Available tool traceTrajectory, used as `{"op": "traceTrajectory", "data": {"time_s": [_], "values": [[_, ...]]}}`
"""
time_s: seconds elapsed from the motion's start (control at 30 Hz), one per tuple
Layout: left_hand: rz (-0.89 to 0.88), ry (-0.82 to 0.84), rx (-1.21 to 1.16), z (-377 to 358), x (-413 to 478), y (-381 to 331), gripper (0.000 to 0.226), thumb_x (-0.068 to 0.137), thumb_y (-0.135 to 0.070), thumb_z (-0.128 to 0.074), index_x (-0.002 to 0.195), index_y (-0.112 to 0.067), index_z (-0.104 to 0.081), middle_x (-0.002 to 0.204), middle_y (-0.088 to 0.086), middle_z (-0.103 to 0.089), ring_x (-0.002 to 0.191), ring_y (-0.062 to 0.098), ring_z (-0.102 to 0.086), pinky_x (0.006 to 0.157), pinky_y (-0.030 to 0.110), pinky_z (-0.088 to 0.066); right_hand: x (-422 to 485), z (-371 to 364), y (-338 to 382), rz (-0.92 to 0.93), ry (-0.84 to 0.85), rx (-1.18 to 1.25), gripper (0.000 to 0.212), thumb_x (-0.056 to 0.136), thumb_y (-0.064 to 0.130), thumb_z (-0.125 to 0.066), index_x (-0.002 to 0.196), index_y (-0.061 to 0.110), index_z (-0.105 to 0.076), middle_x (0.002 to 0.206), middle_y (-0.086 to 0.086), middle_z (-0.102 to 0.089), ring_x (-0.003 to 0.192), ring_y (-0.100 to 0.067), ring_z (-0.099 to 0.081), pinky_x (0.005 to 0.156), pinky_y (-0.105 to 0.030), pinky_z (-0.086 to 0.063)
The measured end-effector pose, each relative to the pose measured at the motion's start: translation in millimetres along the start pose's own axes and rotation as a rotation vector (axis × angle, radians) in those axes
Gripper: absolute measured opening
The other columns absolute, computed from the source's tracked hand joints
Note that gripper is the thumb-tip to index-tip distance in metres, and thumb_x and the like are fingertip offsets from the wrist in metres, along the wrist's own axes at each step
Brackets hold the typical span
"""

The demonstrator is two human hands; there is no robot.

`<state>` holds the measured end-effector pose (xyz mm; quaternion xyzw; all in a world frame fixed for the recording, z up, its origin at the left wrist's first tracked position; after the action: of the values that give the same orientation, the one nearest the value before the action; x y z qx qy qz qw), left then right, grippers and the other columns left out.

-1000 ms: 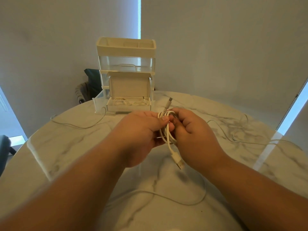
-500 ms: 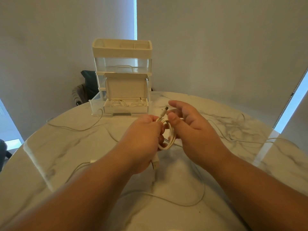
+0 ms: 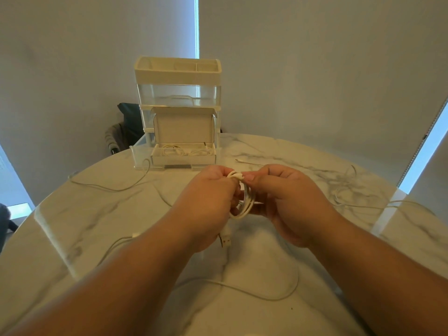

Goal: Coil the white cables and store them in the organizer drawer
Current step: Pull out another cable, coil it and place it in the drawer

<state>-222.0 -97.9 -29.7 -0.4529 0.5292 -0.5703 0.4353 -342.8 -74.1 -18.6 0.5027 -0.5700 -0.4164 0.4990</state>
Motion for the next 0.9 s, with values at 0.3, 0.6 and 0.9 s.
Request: {"op": "traceTrajectory", "data": {"time_s": [0.3, 0.6, 0.9], "values": [[-0.142, 0.069, 0.14, 3, -7, -15, 0.019, 0.067, -0.019, -0.049, 0.082, -0.01, -0.057, 0.063, 0.0, -0.052, 0.057, 0.018, -0.049, 0.061, 0.037, -0.044, 2, -5, -13, -0.125, 0.035, 0.105, 0.024, 0.081, -0.013, -0.062, 0.068, 0.006, -0.066, 0.072, -0.016, -0.068, 0.069, -0.029, -0.065, 0.066, -0.038, -0.059], [-0.034, 0.03, 0.301, 0, -3, -1, 0.008, 0.097, -0.029, -0.053, 0.098, -0.025, -0.059, 0.076, 0.001, -0.063, 0.068, 0.014, -0.055, 0.066, 0.035, -0.05, 6, 7, -18, -0.057, -0.088, -0.212, 0.023, 0.082, -0.007, -0.066, 0.096, 0.009, -0.056, 0.081, -0.018, -0.058, 0.07, -0.029, -0.057, 0.067, -0.045, -0.053], [-0.228, -0.052, 0.492, 1, -3, -9, 0.009, 0.101, -0.033, -0.046, 0.099, -0.026, -0.053, 0.083, -0.003, -0.062, 0.072, 0.008, -0.057, 0.053, 0.022, -0.045, 9, -2, -27, -0.082, 0.008, -0.058, 0.019, 0.086, -0.004, -0.055, 0.1, -0.007, -0.068, 0.088, -0.028, -0.062, 0.08, -0.035, -0.056, 0.073, -0.041, -0.058]]}}
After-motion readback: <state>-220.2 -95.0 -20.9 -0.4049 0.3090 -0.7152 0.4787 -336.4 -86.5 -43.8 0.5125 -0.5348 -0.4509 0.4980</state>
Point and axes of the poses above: each hand's wrist, its own x-axis towards the middle knuckle, its own z-axis out of the back of the hand, y = z × x, the point moved 7 cm from there along x, towards the middle knuckle
